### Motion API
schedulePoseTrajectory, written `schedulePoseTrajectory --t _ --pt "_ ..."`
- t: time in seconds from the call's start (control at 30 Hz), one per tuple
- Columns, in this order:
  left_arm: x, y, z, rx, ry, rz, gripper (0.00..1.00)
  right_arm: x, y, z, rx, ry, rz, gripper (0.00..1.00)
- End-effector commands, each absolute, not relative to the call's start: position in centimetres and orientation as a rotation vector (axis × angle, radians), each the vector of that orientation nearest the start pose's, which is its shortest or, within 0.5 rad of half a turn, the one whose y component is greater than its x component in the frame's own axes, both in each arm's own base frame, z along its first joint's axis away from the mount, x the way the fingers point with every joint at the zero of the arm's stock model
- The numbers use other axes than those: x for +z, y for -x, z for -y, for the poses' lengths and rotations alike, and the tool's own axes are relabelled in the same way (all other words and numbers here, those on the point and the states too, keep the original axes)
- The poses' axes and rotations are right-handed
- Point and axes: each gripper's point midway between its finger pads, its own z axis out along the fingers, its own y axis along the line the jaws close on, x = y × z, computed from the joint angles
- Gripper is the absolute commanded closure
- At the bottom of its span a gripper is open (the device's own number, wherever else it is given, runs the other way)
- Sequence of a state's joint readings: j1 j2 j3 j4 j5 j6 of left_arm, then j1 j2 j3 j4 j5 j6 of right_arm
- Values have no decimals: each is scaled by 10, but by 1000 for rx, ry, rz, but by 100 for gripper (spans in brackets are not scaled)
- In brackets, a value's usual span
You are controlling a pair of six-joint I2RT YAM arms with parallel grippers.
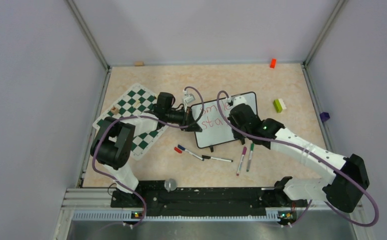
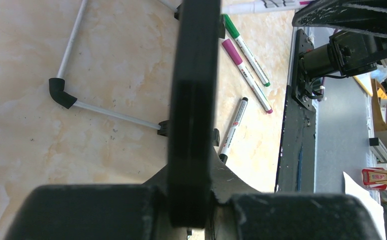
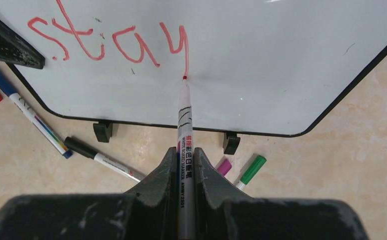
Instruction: Write a sentence on the whiteboard
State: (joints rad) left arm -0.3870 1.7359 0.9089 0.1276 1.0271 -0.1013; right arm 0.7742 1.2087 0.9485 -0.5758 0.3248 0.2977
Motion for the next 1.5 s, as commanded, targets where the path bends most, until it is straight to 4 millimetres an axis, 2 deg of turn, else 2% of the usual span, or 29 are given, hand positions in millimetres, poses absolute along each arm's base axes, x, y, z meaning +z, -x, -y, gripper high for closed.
schedulePoseTrajectory --t 0.0,0.13,0.3,0.47,0.73,0.83,1.03,1.17,1.47 --pt "93 -296 275 -1285 -839 -2093 100 149 -254 -194 213 381 -2310 100" --pt "93 -297 274 -1281 -839 -2093 100 164 -259 -207 292 381 -2265 100" --pt "91 -296 274 -1282 -838 -2098 100 195 -265 -217 353 394 -2187 100" --pt "92 -297 274 -1281 -841 -2095 100 216 -265 -208 349 360 -2127 100" --pt "93 -296 275 -1293 -841 -2089 100 218 -272 -170 180 234 -2100 100" --pt "94 -296 275 -1292 -840 -2088 100 222 -278 -163 159 199 -2090 100" --pt "93 -296 275 -1290 -840 -2094 100 217 -287 -159 149 181 -2113 100" --pt "91 -296 275 -1289 -833 -2101 100 214 -288 -165 264 180 -2139 100" --pt "84 -301 266 -1242 -797 -2150 100 211 -285 -172 360 188 -2142 100"
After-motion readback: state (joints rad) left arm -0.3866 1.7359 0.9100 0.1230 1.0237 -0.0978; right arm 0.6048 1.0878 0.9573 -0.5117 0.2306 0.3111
